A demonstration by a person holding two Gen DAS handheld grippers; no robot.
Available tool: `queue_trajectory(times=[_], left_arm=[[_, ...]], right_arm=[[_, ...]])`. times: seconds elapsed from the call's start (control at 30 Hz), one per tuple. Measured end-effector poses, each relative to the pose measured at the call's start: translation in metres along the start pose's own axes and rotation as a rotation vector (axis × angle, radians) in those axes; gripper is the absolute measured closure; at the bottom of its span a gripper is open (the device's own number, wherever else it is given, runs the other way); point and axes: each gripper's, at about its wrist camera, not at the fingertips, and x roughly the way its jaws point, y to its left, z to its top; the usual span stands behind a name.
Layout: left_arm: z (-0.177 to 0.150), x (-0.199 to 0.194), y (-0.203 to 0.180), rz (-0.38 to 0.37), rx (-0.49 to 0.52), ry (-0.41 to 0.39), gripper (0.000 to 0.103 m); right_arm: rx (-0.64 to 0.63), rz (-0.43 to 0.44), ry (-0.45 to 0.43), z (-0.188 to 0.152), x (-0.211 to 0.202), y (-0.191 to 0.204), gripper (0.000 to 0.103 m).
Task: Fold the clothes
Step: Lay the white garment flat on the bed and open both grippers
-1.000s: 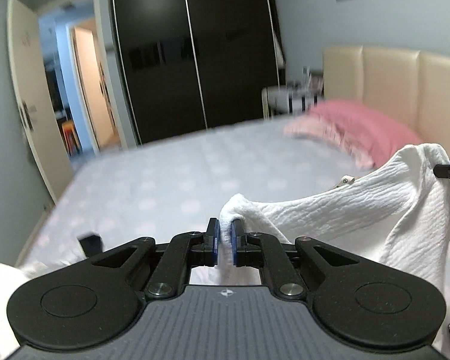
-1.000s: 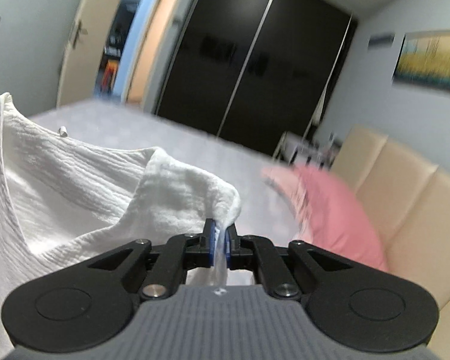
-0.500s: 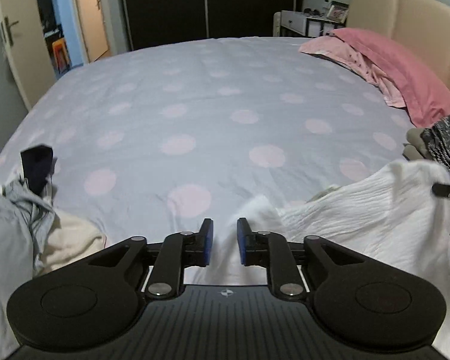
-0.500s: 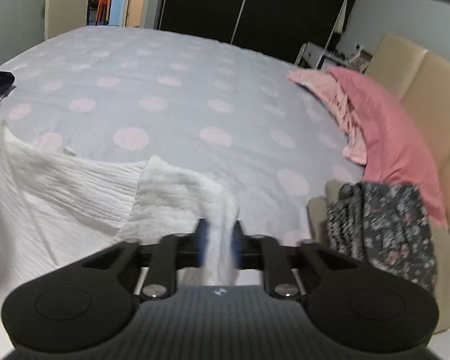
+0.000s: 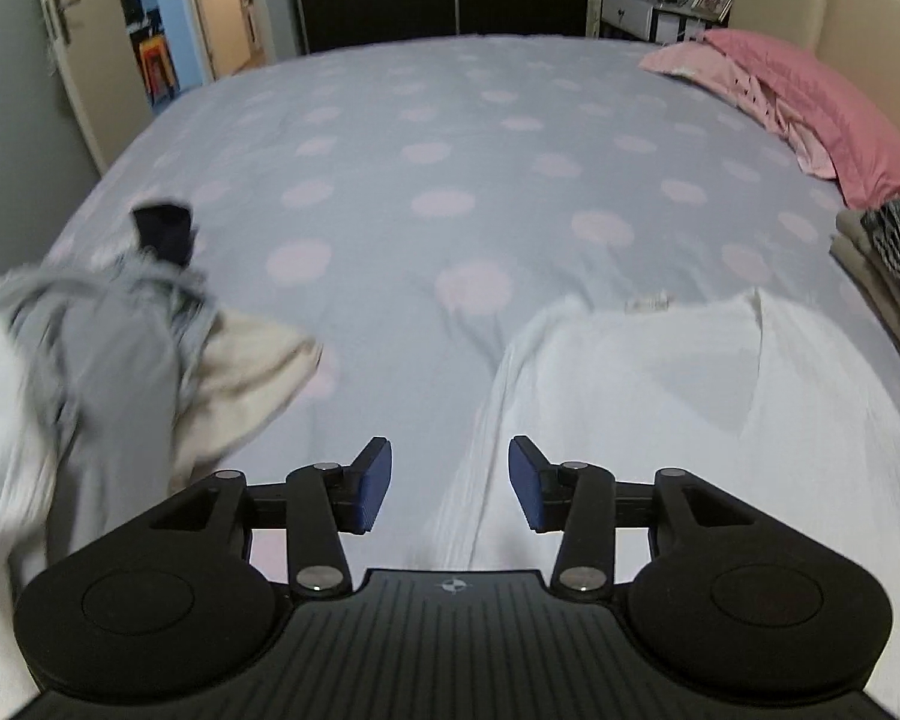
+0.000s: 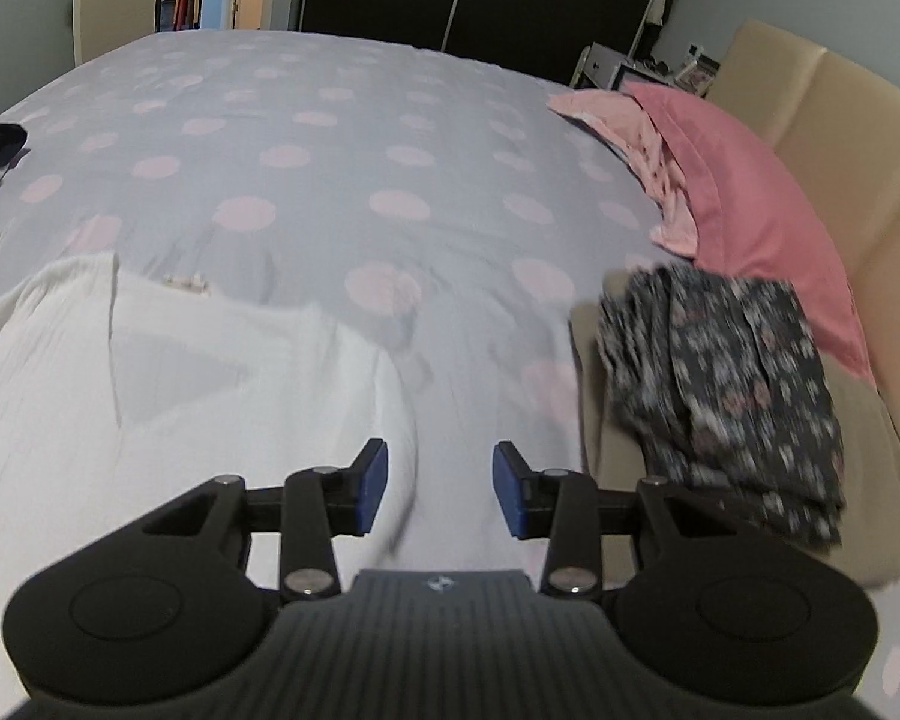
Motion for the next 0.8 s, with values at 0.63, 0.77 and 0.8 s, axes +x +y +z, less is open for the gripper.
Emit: queue_trajectory(times=[0.63, 0.77, 0.8], left_arm=[[-0.126, -0.006, 0.025, 0.018, -0.111, 0.143, 0.058], [-0.143, 0.004, 0.033, -0.014, -0.168, 0.178, 0.058], [-0.147, 0.005, 0.035, -0.017, -0.178, 0.175, 0.058]], right_arm=[[0.466, 0.150, 0.223, -0.147, -0.009, -0.042, 0.067], [0.536, 0.154, 0.240, -0.157, 0.004, -0.039, 0.067], [0.550, 0.152, 0.236, -0.158, 0.006, -0.038, 0.067]])
